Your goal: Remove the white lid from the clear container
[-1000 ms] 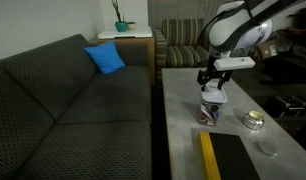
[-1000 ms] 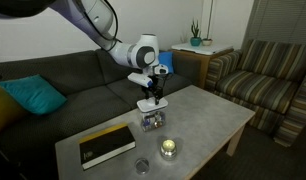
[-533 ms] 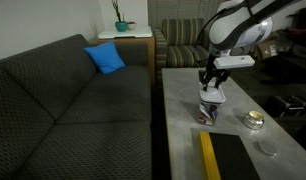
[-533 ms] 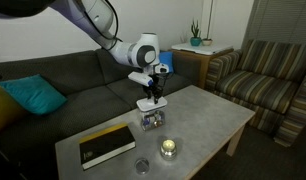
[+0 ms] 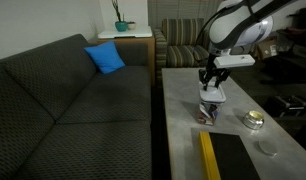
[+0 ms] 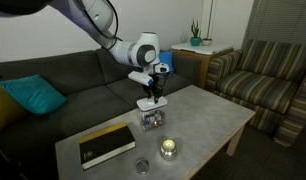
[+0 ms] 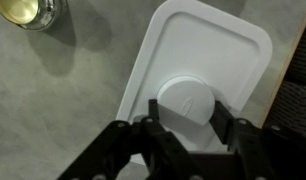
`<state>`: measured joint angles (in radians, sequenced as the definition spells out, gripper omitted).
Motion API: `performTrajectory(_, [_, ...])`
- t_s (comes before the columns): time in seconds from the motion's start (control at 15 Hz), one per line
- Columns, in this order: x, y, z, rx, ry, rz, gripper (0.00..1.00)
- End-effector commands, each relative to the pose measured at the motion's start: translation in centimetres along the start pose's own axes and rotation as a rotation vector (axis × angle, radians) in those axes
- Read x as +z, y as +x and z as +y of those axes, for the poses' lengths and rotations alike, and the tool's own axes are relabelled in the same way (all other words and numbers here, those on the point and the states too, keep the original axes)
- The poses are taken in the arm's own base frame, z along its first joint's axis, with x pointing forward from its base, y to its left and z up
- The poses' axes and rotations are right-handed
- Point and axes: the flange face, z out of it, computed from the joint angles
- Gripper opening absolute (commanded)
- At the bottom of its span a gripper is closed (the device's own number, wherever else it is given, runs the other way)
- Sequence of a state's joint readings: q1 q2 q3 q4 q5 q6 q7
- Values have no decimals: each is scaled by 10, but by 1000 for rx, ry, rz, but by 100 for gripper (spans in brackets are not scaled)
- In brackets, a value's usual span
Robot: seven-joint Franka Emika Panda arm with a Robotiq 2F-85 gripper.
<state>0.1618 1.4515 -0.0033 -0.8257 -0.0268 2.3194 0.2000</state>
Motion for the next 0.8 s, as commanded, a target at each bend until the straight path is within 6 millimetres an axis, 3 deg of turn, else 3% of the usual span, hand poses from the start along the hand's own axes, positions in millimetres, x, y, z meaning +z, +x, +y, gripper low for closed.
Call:
performTrajectory(0.0, [-16,1,3,1,-11,11,29])
performTrajectory(0.33, [-29,4,6,-3,-25,45,29])
performTrajectory(0.73, [-32,-5,35,36,-37,72,29])
